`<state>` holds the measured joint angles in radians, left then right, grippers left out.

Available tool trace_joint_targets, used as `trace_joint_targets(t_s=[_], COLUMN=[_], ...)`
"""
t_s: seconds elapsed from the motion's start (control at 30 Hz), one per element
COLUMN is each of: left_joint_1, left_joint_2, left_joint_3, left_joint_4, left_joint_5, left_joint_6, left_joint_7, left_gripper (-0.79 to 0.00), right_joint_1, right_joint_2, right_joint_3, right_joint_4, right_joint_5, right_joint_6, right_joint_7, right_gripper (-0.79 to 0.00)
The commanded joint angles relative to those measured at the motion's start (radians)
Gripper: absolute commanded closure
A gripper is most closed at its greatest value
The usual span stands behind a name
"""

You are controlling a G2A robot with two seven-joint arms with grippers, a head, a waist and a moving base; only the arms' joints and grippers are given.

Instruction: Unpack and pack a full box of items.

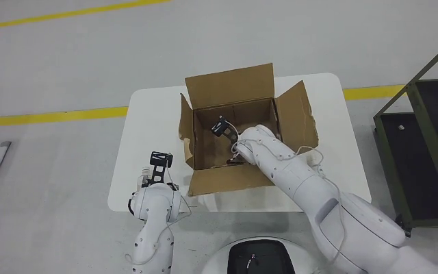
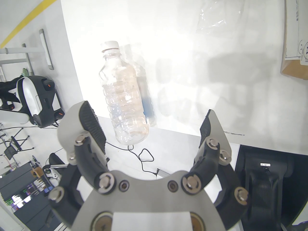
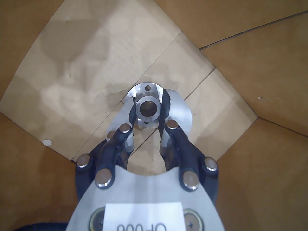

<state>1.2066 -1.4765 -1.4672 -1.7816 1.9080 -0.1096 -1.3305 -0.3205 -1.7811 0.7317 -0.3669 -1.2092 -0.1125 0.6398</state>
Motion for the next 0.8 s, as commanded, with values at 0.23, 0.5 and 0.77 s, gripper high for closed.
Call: trace_joint_targets(t_s=[0.23,0.5,0.77], left_joint_1=[0.000,0.000,0.000], left_joint_2=[0.000,0.000,0.000], left_joint_3=[0.000,0.000,0.000], left_joint_4=[0.000,0.000,0.000], left_joint_5=[0.000,0.000,0.000], left_joint_6=[0.000,0.000,0.000], left_joint_7=[0.000,0.000,0.000], left_gripper=[-0.785,-0.785,-0.785], right_joint_1=[0.035,0.025,-0.105], right_joint_2=[0.015,0.063,0.151], right_joint_3=[0.034,0.129,0.296], right_joint_4=[-0.025,-0.128,-0.450], right_joint_5=[-0.003,0.047,0.063], right_joint_6=[0.025,0.054,0.079], right_joint_7=[-0.017,-0.024,0.041], right_gripper=[0.000,0.000,0.000])
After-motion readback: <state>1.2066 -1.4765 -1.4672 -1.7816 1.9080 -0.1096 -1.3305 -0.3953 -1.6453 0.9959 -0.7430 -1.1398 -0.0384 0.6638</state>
